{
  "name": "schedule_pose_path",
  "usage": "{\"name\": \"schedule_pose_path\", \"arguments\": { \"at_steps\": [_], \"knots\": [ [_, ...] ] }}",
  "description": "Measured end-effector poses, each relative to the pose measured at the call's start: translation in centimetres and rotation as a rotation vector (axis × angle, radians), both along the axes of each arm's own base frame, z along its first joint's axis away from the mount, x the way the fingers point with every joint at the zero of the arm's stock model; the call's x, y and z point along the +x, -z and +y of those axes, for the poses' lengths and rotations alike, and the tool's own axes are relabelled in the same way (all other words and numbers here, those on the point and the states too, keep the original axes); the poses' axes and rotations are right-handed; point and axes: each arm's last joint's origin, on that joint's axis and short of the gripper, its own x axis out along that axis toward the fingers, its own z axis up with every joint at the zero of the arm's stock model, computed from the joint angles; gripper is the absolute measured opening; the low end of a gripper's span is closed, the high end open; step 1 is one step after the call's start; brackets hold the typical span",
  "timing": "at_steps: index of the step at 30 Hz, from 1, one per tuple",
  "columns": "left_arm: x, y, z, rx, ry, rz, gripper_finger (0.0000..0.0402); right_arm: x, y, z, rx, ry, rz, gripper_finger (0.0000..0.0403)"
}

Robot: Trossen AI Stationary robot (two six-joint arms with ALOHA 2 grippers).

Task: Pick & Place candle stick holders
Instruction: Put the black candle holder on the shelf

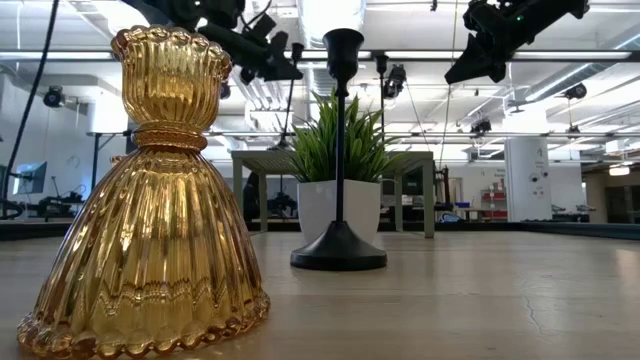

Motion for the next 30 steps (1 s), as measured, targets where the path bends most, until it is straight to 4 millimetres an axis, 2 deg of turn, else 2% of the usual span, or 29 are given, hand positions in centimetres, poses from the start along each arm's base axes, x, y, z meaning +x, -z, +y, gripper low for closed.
{"name": "schedule_pose_path", "arguments": {
  "at_steps": [5,12,15,30],
  "knots": [
    [-0.1,1.3,0.9,0.007,-0.022,-0.013,0.0017,0.0,0.0,0.0,0.000,0.000,0.000,0.0059],
    [-2.2,3.0,0.9,-0.010,-0.032,-0.149,0.0017,0.0,0.0,0.0,-0.001,0.000,0.000,0.0065],
    [-2.4,3.6,0.8,-0.030,-0.030,-0.155,0.0017,0.0,0.0,0.0,-0.002,0.000,0.000,0.0066],
    [-2.5,3.7,0.8,0.014,-0.028,-0.117,0.0017,0.0,0.0,0.0,-0.002,0.000,0.000,0.0054]
  ]
}}
